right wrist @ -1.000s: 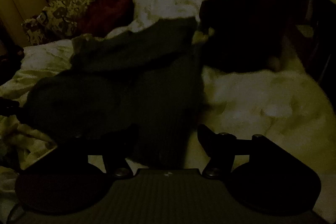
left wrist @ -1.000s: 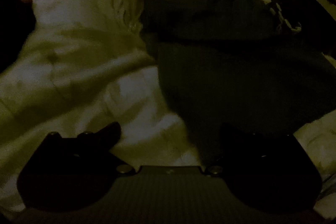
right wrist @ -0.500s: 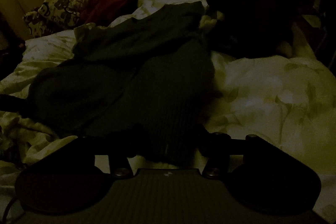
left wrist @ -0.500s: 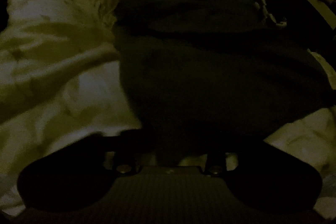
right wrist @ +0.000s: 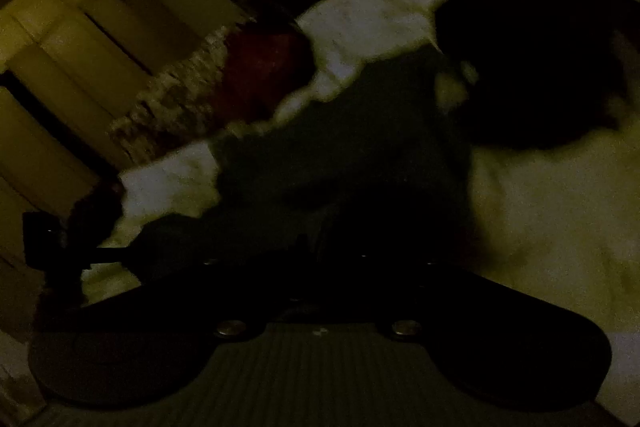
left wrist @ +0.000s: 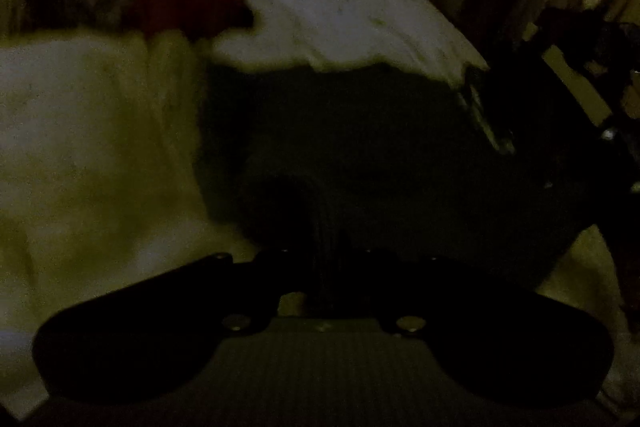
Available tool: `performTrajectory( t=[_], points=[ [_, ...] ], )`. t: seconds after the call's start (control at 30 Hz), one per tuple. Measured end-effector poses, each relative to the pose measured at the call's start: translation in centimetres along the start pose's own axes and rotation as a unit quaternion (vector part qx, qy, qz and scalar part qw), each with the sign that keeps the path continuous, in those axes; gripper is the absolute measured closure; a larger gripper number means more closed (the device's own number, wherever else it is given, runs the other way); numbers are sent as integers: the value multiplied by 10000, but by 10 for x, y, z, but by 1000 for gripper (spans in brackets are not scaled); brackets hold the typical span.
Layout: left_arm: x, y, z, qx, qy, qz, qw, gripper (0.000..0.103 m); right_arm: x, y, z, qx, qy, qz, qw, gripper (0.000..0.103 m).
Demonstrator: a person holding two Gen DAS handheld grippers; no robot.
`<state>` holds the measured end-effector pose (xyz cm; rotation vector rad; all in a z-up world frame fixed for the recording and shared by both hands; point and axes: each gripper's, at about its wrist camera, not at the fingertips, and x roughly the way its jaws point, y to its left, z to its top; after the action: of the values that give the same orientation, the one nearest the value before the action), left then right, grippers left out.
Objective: Fold small clothes
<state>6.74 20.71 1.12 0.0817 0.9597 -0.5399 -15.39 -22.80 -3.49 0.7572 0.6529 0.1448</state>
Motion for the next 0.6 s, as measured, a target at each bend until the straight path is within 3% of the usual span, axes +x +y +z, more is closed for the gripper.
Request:
performTrajectory(
  t=[0.07, 0.17, 0.27, 0.43, 0.5, 0.53, 0.6],
  points=[
    [16, 6, 29, 63, -131, 177, 9997, 95, 19, 1, 36, -78, -83, 135, 9998, 81],
    [58, 33, 77, -304, -88, 347, 9989, 95, 61, -14, 96, 249, -259, 151, 9992, 81],
    [119, 63, 119, -716, 192, 641, 9952, 95, 116, -35, 147, 488, -366, -164, 9980, 81],
    [211, 94, 156, -1109, 655, 965, 9870, 95, 202, -68, 192, 632, -408, -862, 9934, 82],
    [234, 101, 164, -1175, 739, 1014, 9851, 95, 231, -82, 199, 684, -372, -1123, 9906, 83],
    [240, 104, 166, -1201, 745, 1009, 9848, 95, 237, -89, 202, 691, -394, -1227, 9892, 92],
    [247, 111, 175, -1358, 708, 890, 9842, 95, 248, -101, 204, 771, -473, -1319, 9871, 92]
  ],
)
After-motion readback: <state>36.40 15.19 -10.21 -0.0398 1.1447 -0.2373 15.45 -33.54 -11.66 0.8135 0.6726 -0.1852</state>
